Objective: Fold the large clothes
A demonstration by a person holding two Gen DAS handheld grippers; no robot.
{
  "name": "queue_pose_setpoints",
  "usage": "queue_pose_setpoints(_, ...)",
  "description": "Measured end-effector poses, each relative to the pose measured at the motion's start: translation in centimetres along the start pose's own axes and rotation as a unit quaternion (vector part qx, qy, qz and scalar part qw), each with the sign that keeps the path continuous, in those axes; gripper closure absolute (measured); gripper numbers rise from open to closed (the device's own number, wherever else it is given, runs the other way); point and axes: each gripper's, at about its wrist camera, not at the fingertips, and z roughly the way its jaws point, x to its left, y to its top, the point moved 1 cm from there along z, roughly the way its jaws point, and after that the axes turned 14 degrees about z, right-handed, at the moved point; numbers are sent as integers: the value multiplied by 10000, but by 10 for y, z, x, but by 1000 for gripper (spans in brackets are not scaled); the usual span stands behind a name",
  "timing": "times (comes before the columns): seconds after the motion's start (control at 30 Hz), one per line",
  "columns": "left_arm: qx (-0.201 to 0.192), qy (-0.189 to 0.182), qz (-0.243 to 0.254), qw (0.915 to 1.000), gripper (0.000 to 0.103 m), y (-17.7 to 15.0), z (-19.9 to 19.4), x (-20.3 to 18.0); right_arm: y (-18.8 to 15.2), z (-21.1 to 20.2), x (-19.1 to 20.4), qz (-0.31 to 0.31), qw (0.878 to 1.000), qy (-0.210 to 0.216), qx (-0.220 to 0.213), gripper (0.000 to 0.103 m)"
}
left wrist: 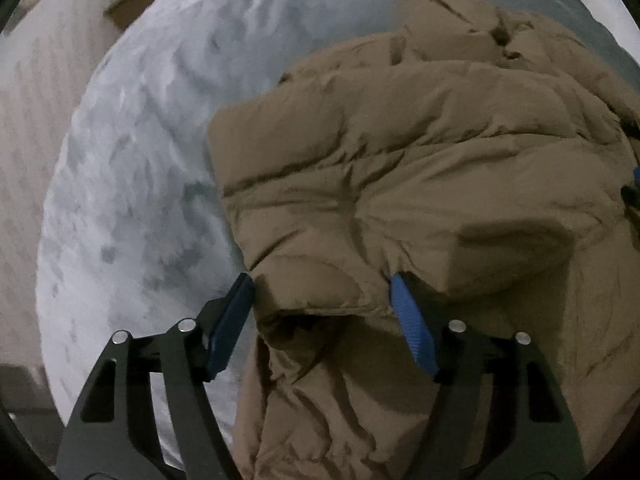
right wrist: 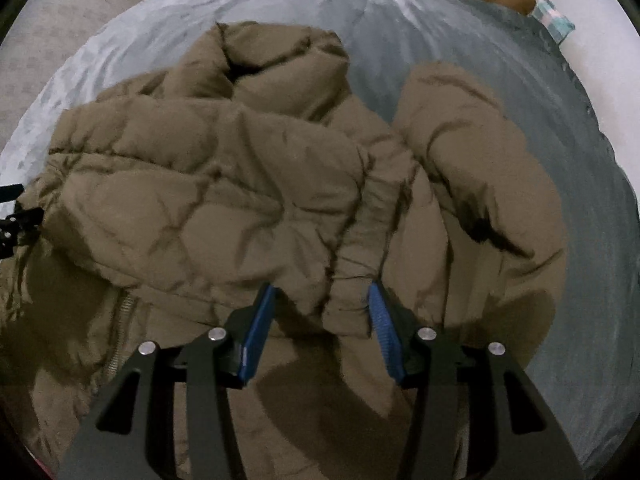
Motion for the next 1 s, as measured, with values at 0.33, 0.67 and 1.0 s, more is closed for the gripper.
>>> queue_pose_setpoints(0.33, 8, -30, -191, 9998, 27, 6, -3, -1, -1, -1, -1, 22, 10000, 28, -22, 54)
queue_pose_setpoints(0.67, -281, 180, -260, 9991, 6, 28, -44, 9, 41, -68, -67, 913, 9922, 125, -840, 37)
queue_pose_setpoints(1.0, -373, 103, -226, 9990, 6, 39, -33, 19, 77, -41, -124, 1234, 9894, -305, -697, 35)
